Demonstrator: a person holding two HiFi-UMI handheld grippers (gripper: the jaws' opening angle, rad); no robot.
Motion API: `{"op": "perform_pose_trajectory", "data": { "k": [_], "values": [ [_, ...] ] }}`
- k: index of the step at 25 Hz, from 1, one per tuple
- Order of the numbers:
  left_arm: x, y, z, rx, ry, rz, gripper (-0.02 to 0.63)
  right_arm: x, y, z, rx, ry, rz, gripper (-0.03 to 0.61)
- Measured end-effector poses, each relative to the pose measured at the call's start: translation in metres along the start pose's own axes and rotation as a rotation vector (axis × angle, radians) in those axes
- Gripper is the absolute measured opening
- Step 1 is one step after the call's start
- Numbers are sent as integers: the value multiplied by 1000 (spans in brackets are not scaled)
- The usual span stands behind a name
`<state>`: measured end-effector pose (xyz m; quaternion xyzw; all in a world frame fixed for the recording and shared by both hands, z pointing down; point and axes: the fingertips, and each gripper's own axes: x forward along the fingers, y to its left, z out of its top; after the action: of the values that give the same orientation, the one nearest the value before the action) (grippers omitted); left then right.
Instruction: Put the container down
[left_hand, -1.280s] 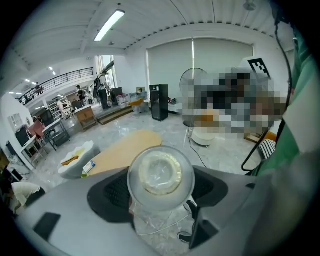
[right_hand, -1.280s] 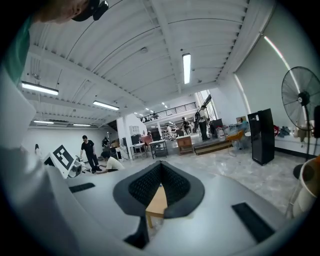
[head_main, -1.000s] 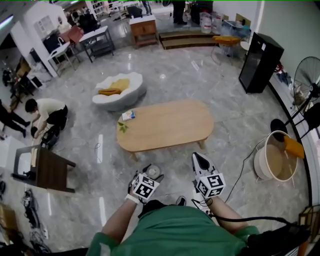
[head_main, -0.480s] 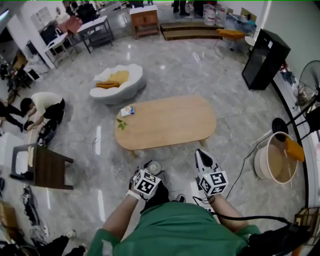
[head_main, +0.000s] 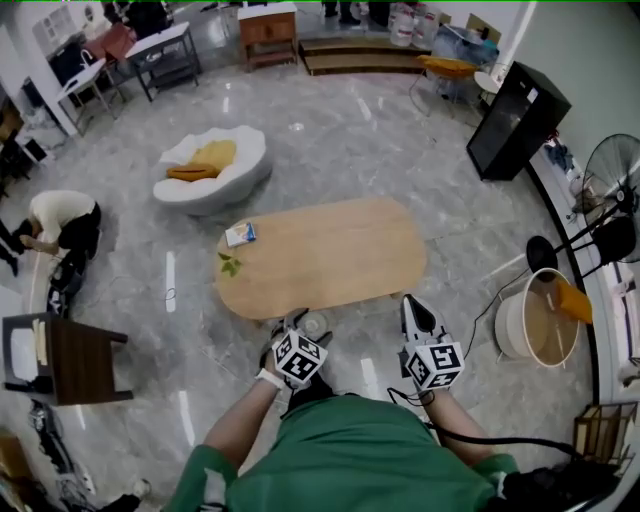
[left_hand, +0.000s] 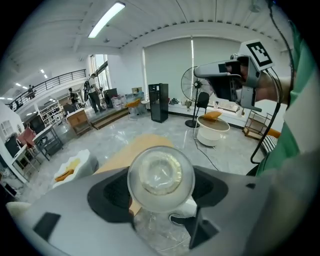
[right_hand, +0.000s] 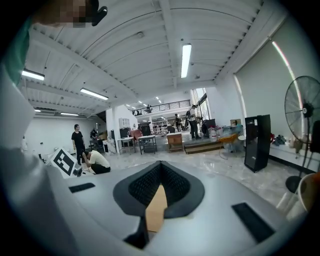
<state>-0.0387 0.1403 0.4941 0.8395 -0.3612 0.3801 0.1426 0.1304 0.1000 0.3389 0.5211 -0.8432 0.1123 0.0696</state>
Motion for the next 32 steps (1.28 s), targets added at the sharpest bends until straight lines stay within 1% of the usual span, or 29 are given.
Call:
{"op": "perform_pose_trajectory", "data": {
  "k": [6, 10, 13, 16, 21, 27, 30, 32],
  "values": [
    [20, 50, -1, 14, -8, -38, 342, 43, 11, 7, -14, 15, -34, 14],
    [28, 66, -1, 7, -15, -56, 342, 57, 14, 11, -29, 30, -50, 14],
    [36, 78, 6, -1, -28, -56, 342, 69, 11, 16, -42, 30, -55, 14],
    [44, 86, 15, -6, -21, -56, 342, 79, 6, 17, -34, 39, -46, 14],
    [60, 95, 31, -12, -7, -40, 342, 110, -13, 11, -3, 52, -5, 14],
    [76, 117, 51, -52, 38, 30, 342, 163, -32, 25, 12, 36, 118, 14],
    [98, 132, 69, -72, 53, 61, 342, 194, -57, 32, 19, 24, 160, 14],
    [115, 138, 82, -90, 60, 69, 342, 213, -80, 30, 34, 37, 177, 14]
  ]
}}
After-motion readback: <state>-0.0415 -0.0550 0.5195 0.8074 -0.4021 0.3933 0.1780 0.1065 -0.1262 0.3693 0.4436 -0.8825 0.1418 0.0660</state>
